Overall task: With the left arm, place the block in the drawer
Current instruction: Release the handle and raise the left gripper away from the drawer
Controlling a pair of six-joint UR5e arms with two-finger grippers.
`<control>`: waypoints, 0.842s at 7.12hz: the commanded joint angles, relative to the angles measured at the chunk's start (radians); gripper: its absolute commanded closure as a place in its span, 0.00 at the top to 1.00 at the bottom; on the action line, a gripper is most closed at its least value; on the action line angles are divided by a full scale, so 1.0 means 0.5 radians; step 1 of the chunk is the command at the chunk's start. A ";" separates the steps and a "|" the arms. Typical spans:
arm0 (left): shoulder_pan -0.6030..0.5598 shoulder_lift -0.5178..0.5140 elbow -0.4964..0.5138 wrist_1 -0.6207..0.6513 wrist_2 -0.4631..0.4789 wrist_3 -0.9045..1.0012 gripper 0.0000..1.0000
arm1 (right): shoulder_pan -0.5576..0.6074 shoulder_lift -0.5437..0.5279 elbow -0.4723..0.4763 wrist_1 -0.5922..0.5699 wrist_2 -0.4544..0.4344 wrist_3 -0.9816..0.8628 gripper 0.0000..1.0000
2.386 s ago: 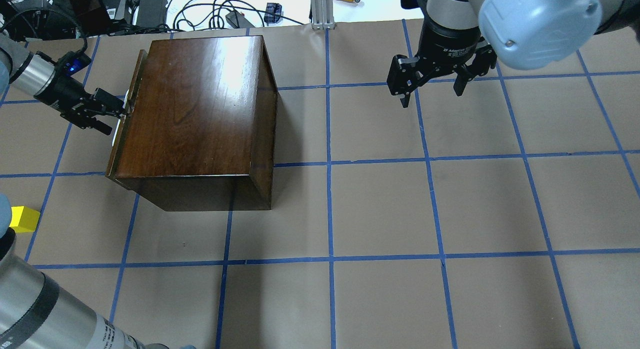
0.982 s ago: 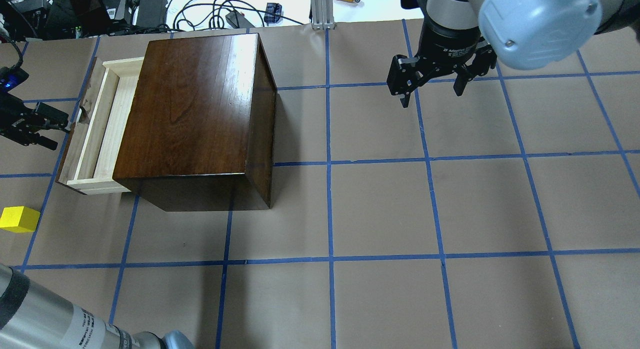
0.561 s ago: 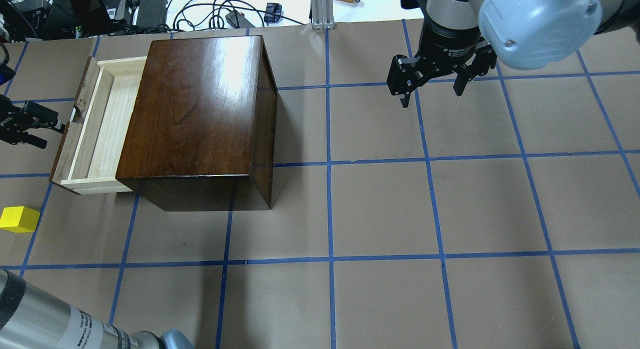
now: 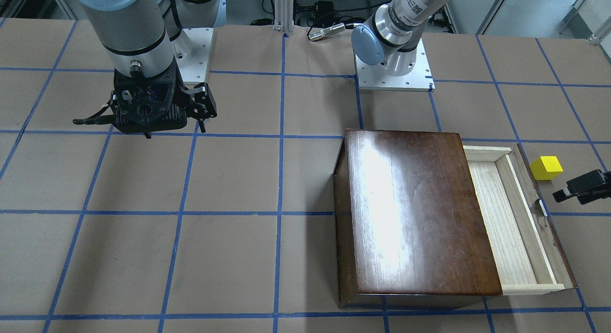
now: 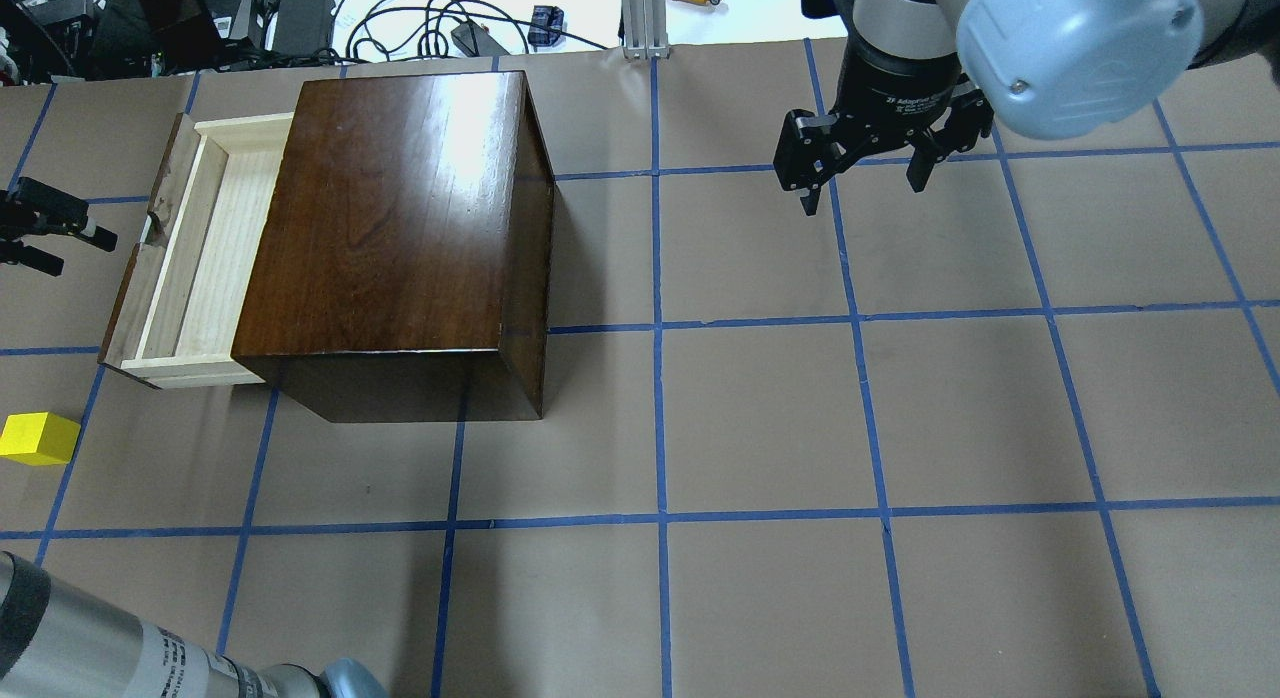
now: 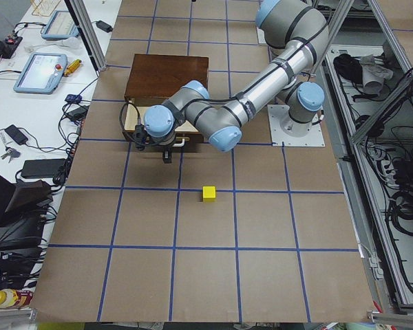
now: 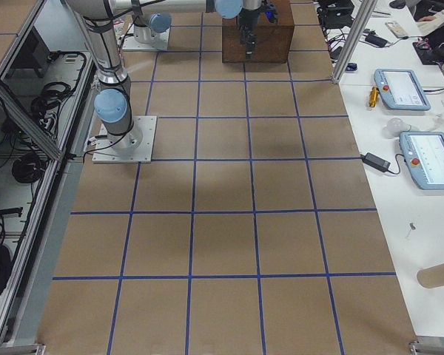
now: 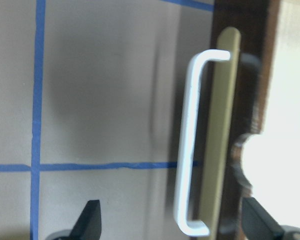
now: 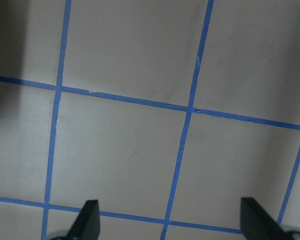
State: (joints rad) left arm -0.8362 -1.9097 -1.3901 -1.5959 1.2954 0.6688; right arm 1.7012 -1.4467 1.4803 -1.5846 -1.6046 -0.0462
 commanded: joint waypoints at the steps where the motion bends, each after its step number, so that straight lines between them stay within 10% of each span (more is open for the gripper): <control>1: 0.000 0.256 -0.009 -0.192 0.032 0.000 1.00 | 0.000 0.000 0.000 0.000 0.000 0.000 1.00; 6: -0.155 0.626 -0.122 -0.398 0.164 -0.201 1.00 | 0.000 0.000 0.000 0.000 0.000 -0.003 1.00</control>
State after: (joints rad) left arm -0.8660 -1.6149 -1.4431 -1.7997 1.3501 0.6315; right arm 1.7012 -1.4466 1.4803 -1.5846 -1.6045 -0.0465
